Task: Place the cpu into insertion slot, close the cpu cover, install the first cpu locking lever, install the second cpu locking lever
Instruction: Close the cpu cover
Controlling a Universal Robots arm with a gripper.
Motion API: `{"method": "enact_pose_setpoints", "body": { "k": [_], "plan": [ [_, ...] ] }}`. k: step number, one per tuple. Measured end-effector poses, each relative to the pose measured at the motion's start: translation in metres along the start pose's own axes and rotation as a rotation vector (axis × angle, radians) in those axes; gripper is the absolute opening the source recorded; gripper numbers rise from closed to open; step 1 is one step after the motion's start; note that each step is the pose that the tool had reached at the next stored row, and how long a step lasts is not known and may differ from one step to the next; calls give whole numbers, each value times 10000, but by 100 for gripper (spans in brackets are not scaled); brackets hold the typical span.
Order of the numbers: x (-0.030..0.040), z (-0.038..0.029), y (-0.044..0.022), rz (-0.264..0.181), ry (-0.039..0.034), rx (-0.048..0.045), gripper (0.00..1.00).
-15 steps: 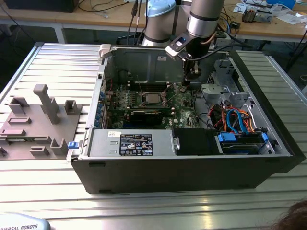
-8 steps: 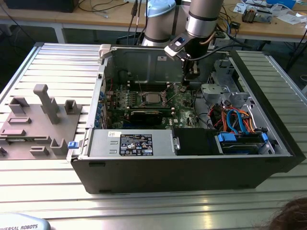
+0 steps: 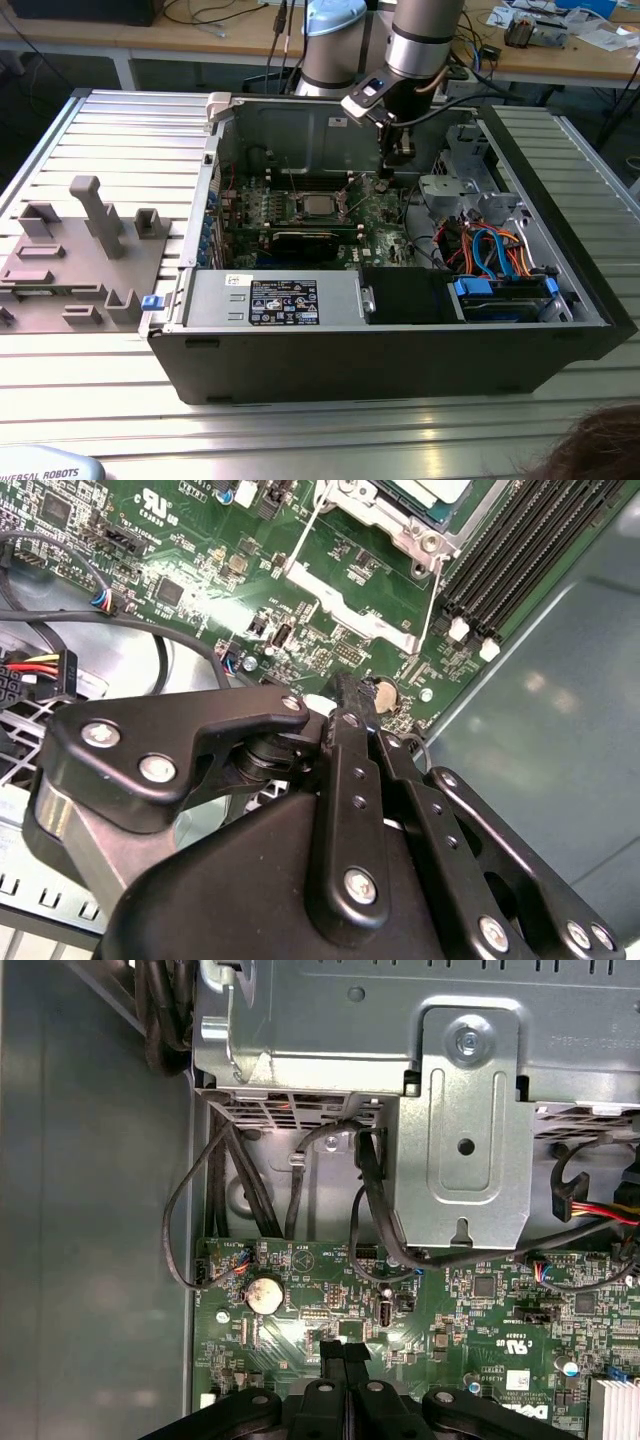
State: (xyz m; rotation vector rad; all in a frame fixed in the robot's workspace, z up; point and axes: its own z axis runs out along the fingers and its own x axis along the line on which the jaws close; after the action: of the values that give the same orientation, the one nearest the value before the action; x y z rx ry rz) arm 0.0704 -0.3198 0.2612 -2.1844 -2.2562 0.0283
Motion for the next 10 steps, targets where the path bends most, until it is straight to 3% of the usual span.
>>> {"method": "enact_pose_setpoints", "body": {
  "k": [10],
  "plan": [
    [1,3,-30,-1,0,0,11]
  ]
}}
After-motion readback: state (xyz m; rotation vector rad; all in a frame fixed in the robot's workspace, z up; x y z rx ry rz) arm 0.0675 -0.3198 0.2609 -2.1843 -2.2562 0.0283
